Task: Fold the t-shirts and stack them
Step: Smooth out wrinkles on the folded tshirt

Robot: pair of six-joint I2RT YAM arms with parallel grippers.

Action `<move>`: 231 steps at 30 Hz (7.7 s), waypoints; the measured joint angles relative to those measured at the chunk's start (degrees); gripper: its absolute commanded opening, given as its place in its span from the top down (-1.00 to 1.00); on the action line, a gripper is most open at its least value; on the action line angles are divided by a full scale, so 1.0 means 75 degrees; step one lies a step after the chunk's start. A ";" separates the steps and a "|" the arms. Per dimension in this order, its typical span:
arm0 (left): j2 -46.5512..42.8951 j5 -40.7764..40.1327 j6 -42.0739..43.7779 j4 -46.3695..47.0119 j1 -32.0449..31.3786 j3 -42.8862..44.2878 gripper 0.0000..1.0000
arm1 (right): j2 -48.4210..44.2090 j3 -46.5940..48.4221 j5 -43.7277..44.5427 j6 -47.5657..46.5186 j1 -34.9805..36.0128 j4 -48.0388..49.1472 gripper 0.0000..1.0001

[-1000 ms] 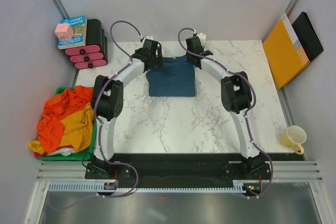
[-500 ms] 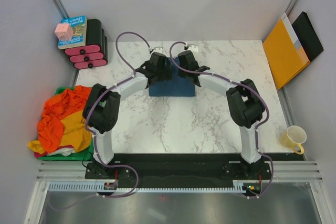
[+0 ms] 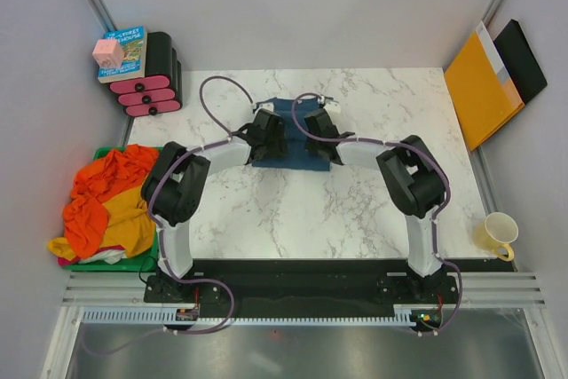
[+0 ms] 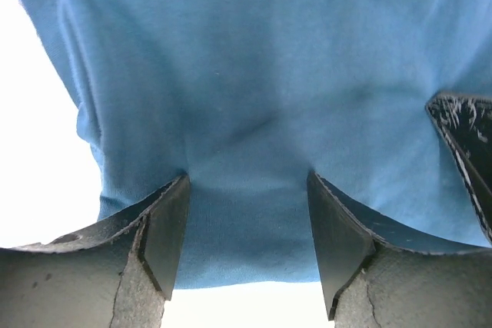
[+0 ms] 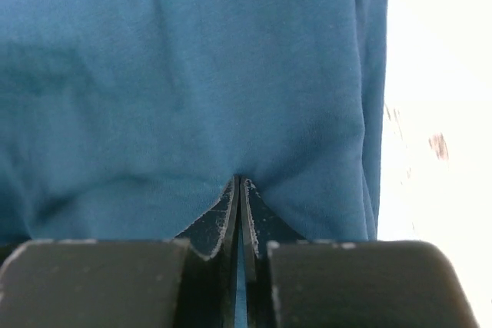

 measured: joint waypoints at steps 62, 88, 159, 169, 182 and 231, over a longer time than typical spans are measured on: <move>-0.3325 -0.1364 -0.1183 -0.1055 -0.1358 -0.2527 -0.66 | -0.4357 -0.3448 0.1486 0.0408 0.1008 -0.2410 0.15; -0.3258 -0.1119 -0.1151 -0.0915 -0.1346 -0.2527 -0.64 | -0.3733 -0.3908 0.1029 0.0557 0.0927 -0.1536 0.28; -0.3223 -0.0915 -0.1145 -0.0903 -0.1309 -0.2538 -0.61 | -0.3468 -0.3838 0.0807 0.0664 0.0921 -0.0991 0.24; -0.3229 -0.0743 -0.1151 -0.0898 -0.1309 -0.2667 -0.47 | -0.3354 -0.3920 0.0793 0.0635 0.0921 -0.0752 0.86; -0.3436 -0.0726 -0.1160 -0.0883 -0.1309 -0.2786 -0.03 | -0.3354 -0.3926 0.0787 0.0627 0.0921 -0.0702 1.00; -0.3789 -0.0997 -0.1037 -0.1166 -0.1309 -0.2305 0.96 | -0.4045 -0.3104 0.0965 0.0271 0.0921 -0.1521 0.77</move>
